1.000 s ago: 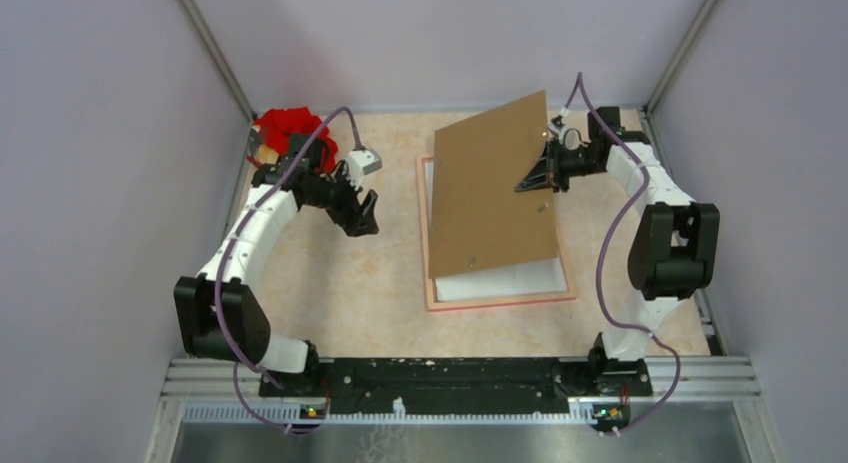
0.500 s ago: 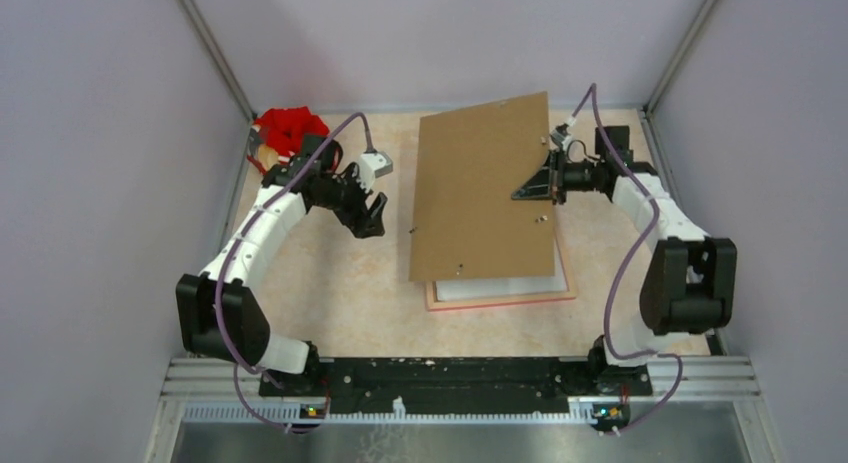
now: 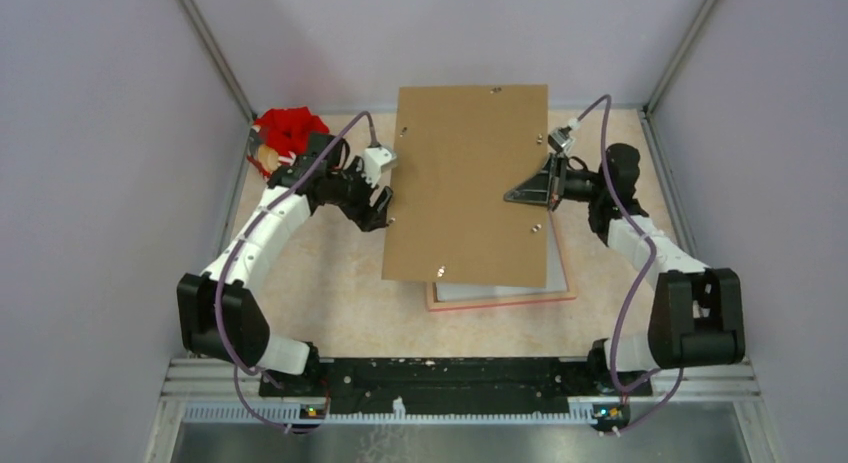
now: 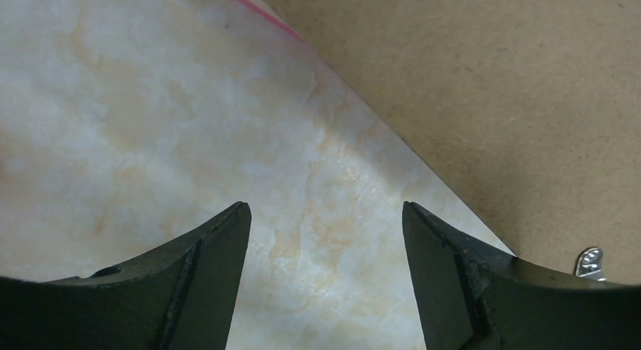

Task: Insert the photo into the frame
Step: Turn over the photo frame item at the center of the board.

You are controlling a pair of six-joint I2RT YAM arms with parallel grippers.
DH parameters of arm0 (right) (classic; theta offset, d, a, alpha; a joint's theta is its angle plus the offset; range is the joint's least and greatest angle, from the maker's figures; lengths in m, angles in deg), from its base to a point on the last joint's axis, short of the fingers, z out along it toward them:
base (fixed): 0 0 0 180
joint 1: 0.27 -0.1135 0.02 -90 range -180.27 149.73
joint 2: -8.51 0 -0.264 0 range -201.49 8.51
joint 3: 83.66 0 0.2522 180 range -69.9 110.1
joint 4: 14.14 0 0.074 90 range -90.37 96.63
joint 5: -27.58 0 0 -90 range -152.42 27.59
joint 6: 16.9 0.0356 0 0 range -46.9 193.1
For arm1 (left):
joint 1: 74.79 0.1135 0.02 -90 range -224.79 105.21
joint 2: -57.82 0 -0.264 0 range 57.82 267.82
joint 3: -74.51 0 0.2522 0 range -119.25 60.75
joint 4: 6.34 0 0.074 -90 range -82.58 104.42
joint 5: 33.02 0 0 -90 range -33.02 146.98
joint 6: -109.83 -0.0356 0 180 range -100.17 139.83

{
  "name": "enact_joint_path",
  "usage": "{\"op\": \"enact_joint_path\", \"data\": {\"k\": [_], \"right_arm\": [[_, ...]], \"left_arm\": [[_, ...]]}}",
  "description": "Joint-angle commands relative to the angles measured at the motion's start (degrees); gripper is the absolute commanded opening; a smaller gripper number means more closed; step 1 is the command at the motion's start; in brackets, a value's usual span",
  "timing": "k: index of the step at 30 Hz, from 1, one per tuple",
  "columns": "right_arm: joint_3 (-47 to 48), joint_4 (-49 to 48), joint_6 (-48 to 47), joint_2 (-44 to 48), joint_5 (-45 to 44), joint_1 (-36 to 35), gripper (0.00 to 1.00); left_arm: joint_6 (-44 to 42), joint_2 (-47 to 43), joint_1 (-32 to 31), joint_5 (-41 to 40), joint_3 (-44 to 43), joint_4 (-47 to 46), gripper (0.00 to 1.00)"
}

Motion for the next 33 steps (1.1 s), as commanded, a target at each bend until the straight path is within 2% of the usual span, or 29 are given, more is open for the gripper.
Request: {"op": "enact_joint_path", "data": {"k": [1, 6, 8, 10, 12, 14, 19, 22, 27, 30, 33], "right_arm": [[-3.6, -35.5, 21.9, -2.6, -1.8, -0.6, 0.00], [-5.1, -62.6, 41.9, -10.4, -3.6, -0.6, 0.00], [-4.8, -69.0, 47.5, -12.1, -3.5, -0.4, 0.00], [-4.8, -70.0, 48.6, -11.9, -3.0, 0.9, 0.00], [-5.0, -65.0, 45.2, -10.2, -2.0, 3.4, 0.00], [-5.0, -54.9, 38.8, -7.8, -1.4, 5.9, 0.00], [-1.4, -24.6, 18.2, -1.5, -0.7, 9.6, 0.00], [2.1, -6.8, 6.7, 1.7, -1.3, 12.0, 0.00], [2.7, 2.5, 2.2, 5.9, -1.9, 14.6, 0.00], [3.0, 9.6, -3.3, 6.8, -1.8, 16.0, 0.00], [2.2, 9.6, -3.4, 7.1, -2.1, 16.4, 0.00]], "left_arm": [[1.2, -2.9, -1.7, -0.1, -0.6, -2.8, 0.80], [1.2, -3.1, -4.2, -0.6, 0.3, -3.0, 0.80], [1.3, -3.2, -4.6, -0.9, 0.7, -3.4, 0.81], [2.3, -3.2, -4.7, -2.1, 1.9, -5.3, 0.85], [5.8, -2.9, -4.6, -7.2, 2.7, -7.8, 0.87], [9.2, -2.0, -4.0, -11.5, 3.2, -10.5, 0.92], [12.8, 4.0, -2.8, -9.9, 3.4, -14.5, 0.93], [13.8, 11.8, -3.0, -4.0, -0.7, -12.5, 0.91], [18.1, 23.9, -3.3, 0.7, -8.4, -10.5, 0.87], [19.5, 26.7, -3.7, 3.4, -9.2, -12.3, 0.86], [20.5, 28.2, -4.1, 5.2, -9.1, -13.5, 0.85]]}}
